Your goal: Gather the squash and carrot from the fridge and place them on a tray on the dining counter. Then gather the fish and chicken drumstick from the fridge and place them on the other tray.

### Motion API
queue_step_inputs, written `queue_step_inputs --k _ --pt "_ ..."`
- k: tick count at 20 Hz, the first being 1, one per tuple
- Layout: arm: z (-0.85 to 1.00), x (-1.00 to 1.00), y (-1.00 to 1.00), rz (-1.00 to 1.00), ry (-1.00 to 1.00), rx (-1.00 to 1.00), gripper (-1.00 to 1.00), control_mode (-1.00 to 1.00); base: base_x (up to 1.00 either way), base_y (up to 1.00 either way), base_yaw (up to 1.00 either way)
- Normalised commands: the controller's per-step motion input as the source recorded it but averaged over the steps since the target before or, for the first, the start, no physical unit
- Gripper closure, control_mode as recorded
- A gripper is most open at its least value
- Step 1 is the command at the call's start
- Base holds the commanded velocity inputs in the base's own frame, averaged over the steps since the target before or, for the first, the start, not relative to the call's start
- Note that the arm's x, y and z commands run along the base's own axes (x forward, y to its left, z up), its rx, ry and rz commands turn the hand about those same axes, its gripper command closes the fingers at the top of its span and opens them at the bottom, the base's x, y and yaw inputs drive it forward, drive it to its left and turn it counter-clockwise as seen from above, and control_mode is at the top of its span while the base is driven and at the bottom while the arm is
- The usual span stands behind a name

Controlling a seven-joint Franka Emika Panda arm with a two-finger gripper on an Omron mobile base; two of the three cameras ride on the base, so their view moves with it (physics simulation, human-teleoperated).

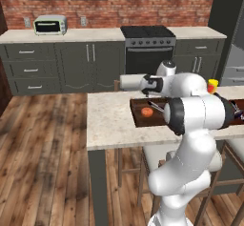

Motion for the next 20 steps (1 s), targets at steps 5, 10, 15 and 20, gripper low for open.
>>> queue_step_inputs --k 5,10,15,20 --pt "0.54 -0.60 0.00 0.00 0.00 0.02 -1.00 -1.00 0.00 0.00 0.00" --pt "0.30 -0.65 0.00 0.00 0.01 0.00 -1.00 -1.00 0.00 0.00 0.00" --pt "0.15 -0.85 0.00 0.00 0.00 0.00 -1.00 -1.00 0.00 0.00 0.00" --pt "0.22 -0.74 0.06 0.00 0.00 0.00 -1.00 -1.00 0.00 0.00 0.00"
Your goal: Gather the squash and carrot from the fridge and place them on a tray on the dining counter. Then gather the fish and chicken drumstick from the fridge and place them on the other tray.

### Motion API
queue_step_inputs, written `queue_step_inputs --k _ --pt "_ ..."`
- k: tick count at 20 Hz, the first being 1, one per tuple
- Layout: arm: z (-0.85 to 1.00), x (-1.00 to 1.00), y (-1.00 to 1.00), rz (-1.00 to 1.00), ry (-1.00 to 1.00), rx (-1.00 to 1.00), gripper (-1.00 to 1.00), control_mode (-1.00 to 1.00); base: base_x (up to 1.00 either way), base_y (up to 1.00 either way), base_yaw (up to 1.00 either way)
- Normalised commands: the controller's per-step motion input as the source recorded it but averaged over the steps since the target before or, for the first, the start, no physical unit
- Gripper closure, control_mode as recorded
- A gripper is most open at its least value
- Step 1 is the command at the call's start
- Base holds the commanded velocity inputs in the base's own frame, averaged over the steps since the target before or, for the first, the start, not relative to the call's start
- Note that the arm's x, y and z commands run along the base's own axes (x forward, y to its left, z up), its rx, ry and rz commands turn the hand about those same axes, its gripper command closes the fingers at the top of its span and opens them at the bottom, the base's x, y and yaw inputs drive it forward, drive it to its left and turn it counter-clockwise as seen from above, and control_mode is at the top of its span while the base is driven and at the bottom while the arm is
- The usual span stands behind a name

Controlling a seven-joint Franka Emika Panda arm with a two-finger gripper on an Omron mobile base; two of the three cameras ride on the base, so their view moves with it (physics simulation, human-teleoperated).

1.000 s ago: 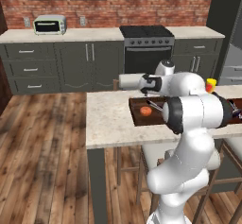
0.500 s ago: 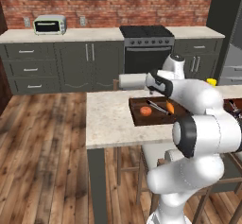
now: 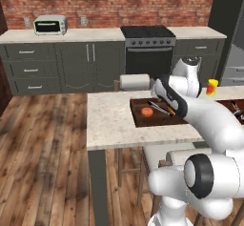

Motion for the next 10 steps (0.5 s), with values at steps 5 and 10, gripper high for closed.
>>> queue_step_inputs --k 5,10 --pt "0.31 -0.58 0.08 0.00 0.00 0.00 -1.00 -1.00 0.00 0.00 0.00" --pt "0.29 -0.54 0.13 0.00 0.00 -0.02 -1.00 -1.00 0.00 0.00 0.00"
